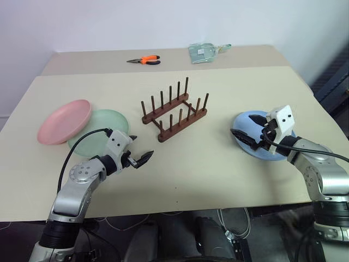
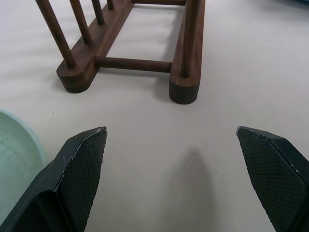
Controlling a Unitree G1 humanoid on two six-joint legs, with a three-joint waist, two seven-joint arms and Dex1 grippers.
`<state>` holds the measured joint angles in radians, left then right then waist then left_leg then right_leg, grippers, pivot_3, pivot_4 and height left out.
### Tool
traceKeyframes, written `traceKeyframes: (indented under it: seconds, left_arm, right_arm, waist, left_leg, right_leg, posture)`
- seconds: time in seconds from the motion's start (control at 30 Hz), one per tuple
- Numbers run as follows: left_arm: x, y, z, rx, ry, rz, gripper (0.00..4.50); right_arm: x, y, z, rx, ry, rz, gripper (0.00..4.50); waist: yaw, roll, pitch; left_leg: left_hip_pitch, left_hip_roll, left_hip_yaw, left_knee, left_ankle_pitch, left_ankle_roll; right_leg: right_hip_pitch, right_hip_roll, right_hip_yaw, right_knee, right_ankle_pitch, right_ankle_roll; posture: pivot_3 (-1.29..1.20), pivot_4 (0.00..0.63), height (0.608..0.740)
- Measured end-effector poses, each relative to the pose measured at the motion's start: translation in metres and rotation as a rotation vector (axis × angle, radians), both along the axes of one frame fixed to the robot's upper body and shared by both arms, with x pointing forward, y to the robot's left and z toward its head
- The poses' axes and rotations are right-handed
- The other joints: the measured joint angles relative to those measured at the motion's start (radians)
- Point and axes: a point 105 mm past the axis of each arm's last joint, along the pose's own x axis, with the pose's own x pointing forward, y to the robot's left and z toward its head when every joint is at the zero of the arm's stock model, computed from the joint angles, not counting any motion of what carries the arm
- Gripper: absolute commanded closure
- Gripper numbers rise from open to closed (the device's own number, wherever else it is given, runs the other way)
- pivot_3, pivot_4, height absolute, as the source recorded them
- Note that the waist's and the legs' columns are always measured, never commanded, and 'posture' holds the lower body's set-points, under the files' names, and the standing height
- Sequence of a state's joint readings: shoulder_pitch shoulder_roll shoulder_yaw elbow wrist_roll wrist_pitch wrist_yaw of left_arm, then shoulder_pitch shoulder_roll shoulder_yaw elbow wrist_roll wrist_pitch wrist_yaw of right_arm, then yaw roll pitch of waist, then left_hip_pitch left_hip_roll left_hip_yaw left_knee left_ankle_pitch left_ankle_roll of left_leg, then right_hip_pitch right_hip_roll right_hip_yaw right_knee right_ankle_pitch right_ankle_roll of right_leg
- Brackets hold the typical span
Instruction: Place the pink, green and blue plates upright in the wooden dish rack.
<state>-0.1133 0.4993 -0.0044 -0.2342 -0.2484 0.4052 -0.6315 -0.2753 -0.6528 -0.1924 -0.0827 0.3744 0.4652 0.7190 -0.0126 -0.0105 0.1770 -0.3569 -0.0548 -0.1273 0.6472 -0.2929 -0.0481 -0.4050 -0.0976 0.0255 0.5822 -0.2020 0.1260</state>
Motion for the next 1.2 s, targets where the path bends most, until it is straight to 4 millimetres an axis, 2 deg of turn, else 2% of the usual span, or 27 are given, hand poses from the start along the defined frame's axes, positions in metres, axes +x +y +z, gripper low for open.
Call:
traceKeyframes:
  seconds: [0.17,0.43,0.63,0.73,0.83,0.97,1.07,1.2]
  left_arm:
    - [0.001,0.000,0.001,0.000,-0.004,0.004,0.07]
    - [0.006,0.000,0.003,0.011,-0.012,0.002,0.07]
    - [0.004,-0.015,0.000,0.008,0.037,-0.093,0.07]
    - [0.010,-0.025,-0.006,0.039,0.056,-0.128,0.07]
    - [0.028,-0.038,-0.016,0.084,0.082,-0.134,0.07]
    - [0.043,-0.052,-0.016,0.078,0.066,-0.155,0.07]
    - [0.052,-0.067,-0.016,0.076,0.053,-0.203,0.93]
    - [0.052,-0.082,-0.019,0.070,0.034,-0.277,2.92]
  right_arm:
    - [0.007,0.004,0.012,-0.010,-0.049,0.017,0.00]
    - [0.006,0.012,0.008,-0.006,-0.047,0.032,0.00]
    - [0.000,0.026,0.002,0.012,-0.043,0.051,0.00]
    - [-0.002,0.032,0.002,0.019,-0.047,0.059,0.00]
    - [-0.012,0.036,0.000,0.021,-0.035,0.064,0.00]
    - [-0.020,0.034,-0.005,0.027,-0.012,0.043,0.00]
    - [-0.025,0.033,-0.009,0.024,0.002,0.026,0.00]
    - [-0.028,0.032,-0.006,0.018,-0.010,0.007,0.00]
  waist:
    - [0.000,0.000,0.000]
    - [0.001,0.000,0.000]
    - [0.002,0.000,0.000]
    - [0.003,0.000,0.000]
    - [0.008,0.000,0.000]
    - [0.006,-0.001,0.000]
    - [0.010,0.000,-0.001]
    - [0.018,0.000,-0.001]
  left_leg:
    - [0.000,0.000,0.000,0.000,0.000,0.000]
    - [0.000,0.000,0.000,0.000,0.000,0.000]
    - [0.000,0.000,0.000,0.000,0.000,0.000]
    - [0.000,0.000,0.000,0.001,0.000,0.000]
    - [-0.001,-0.001,-0.001,0.000,0.000,0.000]
    - [0.000,-0.001,-0.001,0.000,0.000,0.000]
    - [0.000,-0.001,-0.001,0.001,0.000,0.000]
    - [0.000,-0.001,-0.001,0.001,0.000,0.000]
  right_leg:
    - [0.000,0.000,0.000,0.000,0.000,0.000]
    - [0.000,0.000,0.000,0.000,0.000,0.000]
    - [0.000,0.000,0.000,0.000,0.001,0.001]
    - [0.001,0.000,0.000,0.000,0.000,0.001]
    - [0.000,0.000,0.000,0.000,0.001,0.003]
    - [0.001,0.000,-0.001,0.000,0.001,0.003]
    - [0.001,0.000,0.000,0.000,0.001,0.003]
    - [0.001,0.000,0.000,0.000,0.001,0.003]
  posture:
    - [0.00,0.150,0.740]
    - [0.00,0.150,0.740]
    - [0.00,0.150,0.740]
    - [0.00,0.150,0.740]
    - [0.00,0.150,0.740]
    - [0.00,0.150,0.740]
    - [0.00,0.150,0.740]
    - [0.00,0.150,0.740]
